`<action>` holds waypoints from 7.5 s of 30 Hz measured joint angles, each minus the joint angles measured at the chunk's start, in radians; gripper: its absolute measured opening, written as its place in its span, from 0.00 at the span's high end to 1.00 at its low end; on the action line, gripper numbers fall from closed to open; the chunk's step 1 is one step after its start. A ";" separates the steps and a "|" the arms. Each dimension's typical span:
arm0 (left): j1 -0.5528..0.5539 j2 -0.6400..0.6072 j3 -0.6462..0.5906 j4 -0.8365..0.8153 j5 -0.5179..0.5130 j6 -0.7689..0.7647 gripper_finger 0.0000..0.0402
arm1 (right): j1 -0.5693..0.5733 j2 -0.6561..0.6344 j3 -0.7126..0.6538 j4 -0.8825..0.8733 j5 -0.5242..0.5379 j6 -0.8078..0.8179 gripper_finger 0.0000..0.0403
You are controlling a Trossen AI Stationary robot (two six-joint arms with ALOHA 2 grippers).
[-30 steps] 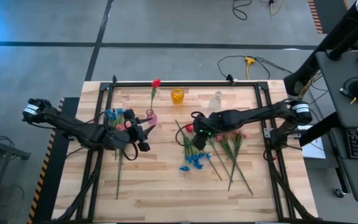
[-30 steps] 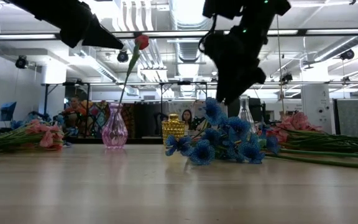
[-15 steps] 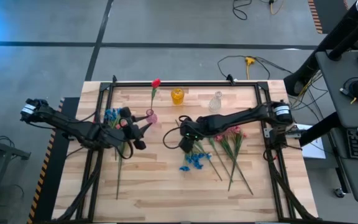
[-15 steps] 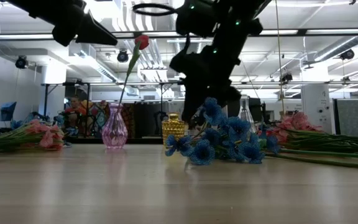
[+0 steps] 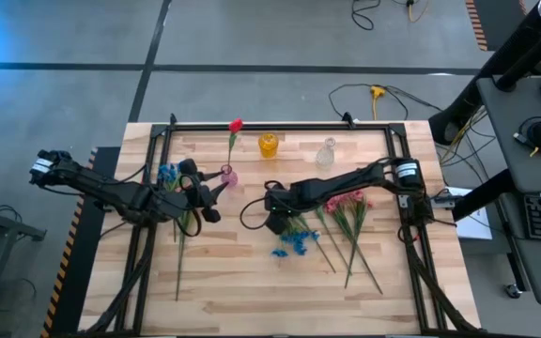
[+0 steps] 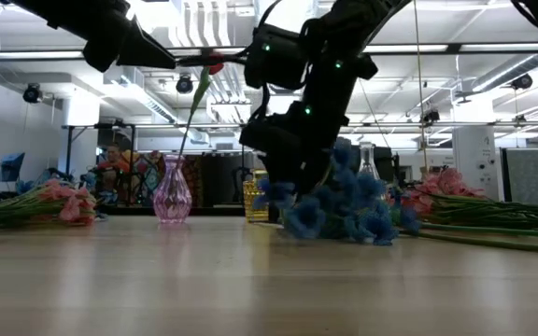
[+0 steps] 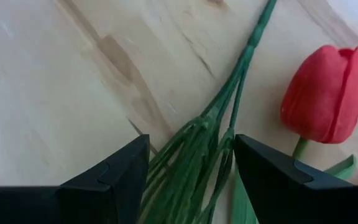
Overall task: Sort flowers into vase by color
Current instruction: Put the right blue flowers into the transparent vase
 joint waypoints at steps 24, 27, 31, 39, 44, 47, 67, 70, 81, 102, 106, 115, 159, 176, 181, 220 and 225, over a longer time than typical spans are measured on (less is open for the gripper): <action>0.000 0.196 0.115 0.084 0.196 -0.133 0.67 | 0.058 -0.061 -0.009 -0.103 0.035 -0.116 0.95; 0.000 0.248 0.136 0.080 0.253 -0.183 0.67 | 0.092 -0.121 -0.012 -0.166 0.103 -0.134 0.95; 0.000 0.329 0.172 0.080 0.282 -0.258 0.67 | 0.148 -0.229 -0.033 -0.210 0.155 -0.176 0.95; -0.003 0.509 0.307 0.081 0.283 -0.287 0.67 | 0.263 -0.470 -0.142 -0.171 0.169 -0.247 0.95; -0.005 0.590 0.366 0.107 0.283 -0.212 0.64 | 0.313 -0.568 -0.226 -0.130 0.170 -0.233 0.95; -0.005 0.618 0.378 0.155 0.293 -0.175 0.61 | 0.330 -0.598 -0.274 -0.129 0.169 -0.228 0.95; 0.014 0.727 0.379 0.307 0.375 -0.071 0.63 | 0.332 -0.613 -0.272 -0.109 0.160 -0.230 0.95; 0.014 0.718 0.379 0.307 0.369 -0.054 0.71 | 0.332 -0.613 -0.264 -0.115 0.145 -0.236 0.95; 0.013 0.716 0.379 0.306 0.369 -0.048 0.91 | 0.331 -0.613 -0.266 -0.136 0.140 -0.219 0.95; 0.013 0.716 0.378 0.312 0.480 -0.049 0.69 | 0.331 -0.613 -0.267 -0.135 0.140 -0.214 0.95; 0.013 0.716 0.378 0.319 0.474 -0.048 0.73 | 0.331 -0.613 -0.267 -0.135 0.140 -0.214 0.94; 0.014 0.715 0.378 0.332 0.472 -0.046 0.88 | 0.331 -0.613 -0.267 -0.135 0.140 -0.214 0.94; -0.018 0.553 0.047 1.154 0.036 0.193 1.00 | 0.398 -0.829 -0.393 0.508 0.352 -0.218 0.54; -0.018 0.553 -0.063 1.443 0.219 0.186 1.00 | 0.186 -0.628 -0.657 1.379 0.266 -0.196 0.44; -0.016 0.553 -0.063 1.443 0.219 0.162 1.00 | 0.154 -0.561 -0.607 1.466 0.218 -0.248 0.35; -0.016 0.586 -0.064 1.390 0.208 0.070 0.61 | 0.141 -0.358 -0.393 1.481 0.298 -0.481 0.91; -0.016 0.586 -0.064 1.291 0.183 -0.036 0.52 | 0.125 -0.475 -0.392 1.236 0.323 -0.480 0.95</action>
